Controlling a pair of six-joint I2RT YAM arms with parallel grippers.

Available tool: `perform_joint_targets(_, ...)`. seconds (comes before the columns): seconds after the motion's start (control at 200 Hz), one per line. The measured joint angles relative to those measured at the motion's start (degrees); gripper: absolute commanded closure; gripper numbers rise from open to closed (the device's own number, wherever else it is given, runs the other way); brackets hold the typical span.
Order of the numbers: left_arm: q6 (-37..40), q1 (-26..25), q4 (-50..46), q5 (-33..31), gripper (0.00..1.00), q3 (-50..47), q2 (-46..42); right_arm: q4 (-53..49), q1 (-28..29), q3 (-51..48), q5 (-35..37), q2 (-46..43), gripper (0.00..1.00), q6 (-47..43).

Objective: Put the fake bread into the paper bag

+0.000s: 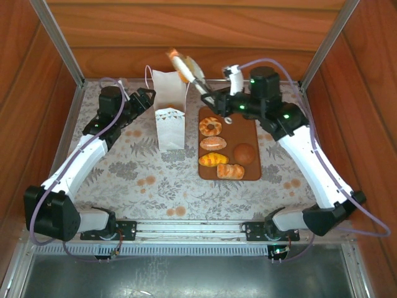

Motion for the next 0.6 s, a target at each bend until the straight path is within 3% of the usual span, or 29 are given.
perform_joint_targets(0.42, 0.50, -0.35, 0.28, 0.44, 0.49, 0.00, 1.18, -5.44, 2.36, 2.75, 6.86, 9.94, 0.51, -0.35)
perform_joint_targets(0.6, 1.01, -0.35, 0.31, 0.50, 0.54, 0.00, 1.46, -11.15, 3.13, 6.56, 9.42, 12.55, 0.49, -3.28)
